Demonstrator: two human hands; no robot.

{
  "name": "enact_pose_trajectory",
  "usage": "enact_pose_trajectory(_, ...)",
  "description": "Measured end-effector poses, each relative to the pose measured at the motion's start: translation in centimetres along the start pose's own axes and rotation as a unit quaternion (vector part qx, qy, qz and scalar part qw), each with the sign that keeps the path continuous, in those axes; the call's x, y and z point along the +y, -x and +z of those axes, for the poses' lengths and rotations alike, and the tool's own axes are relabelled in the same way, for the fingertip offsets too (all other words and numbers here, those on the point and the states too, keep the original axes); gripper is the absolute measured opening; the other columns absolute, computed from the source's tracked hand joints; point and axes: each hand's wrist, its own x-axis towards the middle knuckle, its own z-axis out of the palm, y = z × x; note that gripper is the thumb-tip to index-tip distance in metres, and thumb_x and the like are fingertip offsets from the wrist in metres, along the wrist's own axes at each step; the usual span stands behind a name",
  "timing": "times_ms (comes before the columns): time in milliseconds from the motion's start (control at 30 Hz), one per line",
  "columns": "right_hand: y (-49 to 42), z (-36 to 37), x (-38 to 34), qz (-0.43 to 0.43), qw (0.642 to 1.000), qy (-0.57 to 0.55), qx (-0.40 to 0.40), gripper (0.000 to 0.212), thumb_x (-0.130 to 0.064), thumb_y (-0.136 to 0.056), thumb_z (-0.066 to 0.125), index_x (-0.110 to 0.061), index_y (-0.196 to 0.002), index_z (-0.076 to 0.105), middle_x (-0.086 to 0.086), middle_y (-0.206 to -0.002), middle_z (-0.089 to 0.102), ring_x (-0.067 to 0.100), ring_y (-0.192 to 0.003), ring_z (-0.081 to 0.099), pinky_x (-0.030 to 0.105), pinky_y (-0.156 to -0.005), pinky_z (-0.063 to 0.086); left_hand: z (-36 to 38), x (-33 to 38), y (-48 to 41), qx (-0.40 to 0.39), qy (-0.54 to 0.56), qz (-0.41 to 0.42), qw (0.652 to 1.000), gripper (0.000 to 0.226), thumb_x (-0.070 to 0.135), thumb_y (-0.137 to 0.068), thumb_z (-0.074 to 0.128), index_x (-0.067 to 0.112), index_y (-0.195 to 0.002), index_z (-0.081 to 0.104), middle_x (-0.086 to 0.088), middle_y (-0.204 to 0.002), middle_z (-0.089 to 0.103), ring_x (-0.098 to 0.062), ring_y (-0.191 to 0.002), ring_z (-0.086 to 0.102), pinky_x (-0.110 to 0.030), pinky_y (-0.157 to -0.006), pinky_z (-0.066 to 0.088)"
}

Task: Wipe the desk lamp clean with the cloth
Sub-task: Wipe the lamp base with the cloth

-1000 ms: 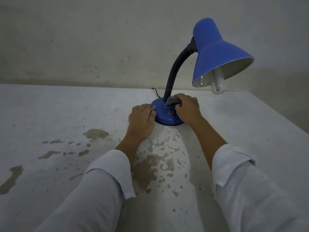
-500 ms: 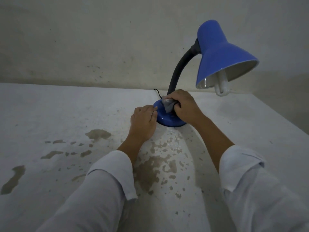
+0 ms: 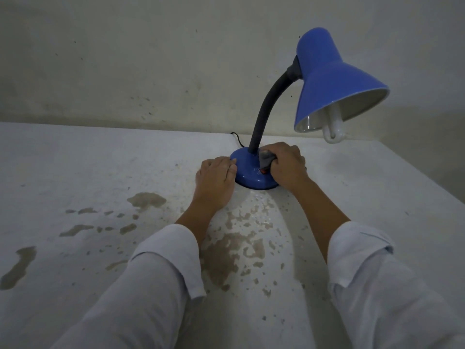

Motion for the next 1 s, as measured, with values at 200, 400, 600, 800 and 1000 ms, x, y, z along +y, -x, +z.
enact_pose_trajectory(200, -0.6, -1.0, -0.1, -0.026, 0.994, -0.098, -0.044, 0.038, 0.003, -0.077, 0.041, -0.014, -0.095, 0.07, 0.004, -0.097, 0.07, 0.022, -0.09, 0.062, 0.031, -0.089, 0.051, 0.5, -0.6, -0.3, 0.003, -0.007, 0.002, 1.0, 0.041, 0.036, -0.098, 0.027, 0.02, -0.126, 0.051, -0.001, -0.132, 0.055, -0.023, -0.125, 0.042, -0.037, -0.105, 0.032)
enact_pose_trajectory(400, 0.4, 0.1, -0.8, -0.033, 0.997, 0.032, -0.055, 0.032, -0.017, -0.089, 0.046, -0.024, -0.115, 0.064, 0.006, -0.121, 0.058, 0.034, -0.112, 0.052, 0.044, -0.1, 0.043, 0.4, -0.5, -0.4, 0.011, -0.001, 0.005, 1.0, 0.04, 0.035, -0.098, 0.028, 0.017, -0.125, 0.052, -0.004, -0.13, 0.057, -0.025, -0.123, 0.043, -0.038, -0.104, 0.033)
enact_pose_trajectory(600, -0.6, -0.3, -0.3, -0.052, 0.996, -0.051, -0.046, 0.044, -0.004, -0.081, 0.042, -0.024, -0.112, 0.066, 0.01, -0.118, 0.064, 0.03, -0.108, 0.058, 0.041, -0.098, 0.047, 0.7, -0.6, -0.4, 0.008, -0.005, 0.005, 1.0, 0.041, 0.036, -0.098, 0.026, 0.018, -0.125, 0.052, -0.003, -0.13, 0.057, -0.024, -0.123, 0.043, -0.037, -0.104, 0.033)
enact_pose_trajectory(800, -0.7, -0.7, -0.3, -0.062, 0.99, -0.078, -0.102, 0.042, 0.006, -0.075, 0.045, -0.015, -0.1, 0.071, 0.009, -0.113, 0.068, 0.027, -0.107, 0.06, 0.034, -0.094, 0.048, 0.5, -0.6, -0.3, 0.011, -0.003, 0.004, 1.0, 0.041, 0.037, -0.098, 0.027, 0.018, -0.123, 0.053, -0.004, -0.127, 0.058, -0.024, -0.12, 0.045, -0.037, -0.103, 0.033)
enact_pose_trajectory(1000, 0.6, -0.2, 0.7, -0.131, 0.988, -0.005, -0.087, 0.048, 0.003, -0.084, 0.039, -0.023, -0.116, 0.065, 0.013, -0.121, 0.059, 0.03, -0.114, 0.051, 0.046, -0.1, 0.041, 0.2, -0.3, -0.2, 0.018, 0.003, 0.009, 1.0, 0.04, 0.036, -0.099, 0.029, 0.016, -0.123, 0.053, -0.005, -0.127, 0.058, -0.025, -0.121, 0.044, -0.037, -0.103, 0.034)
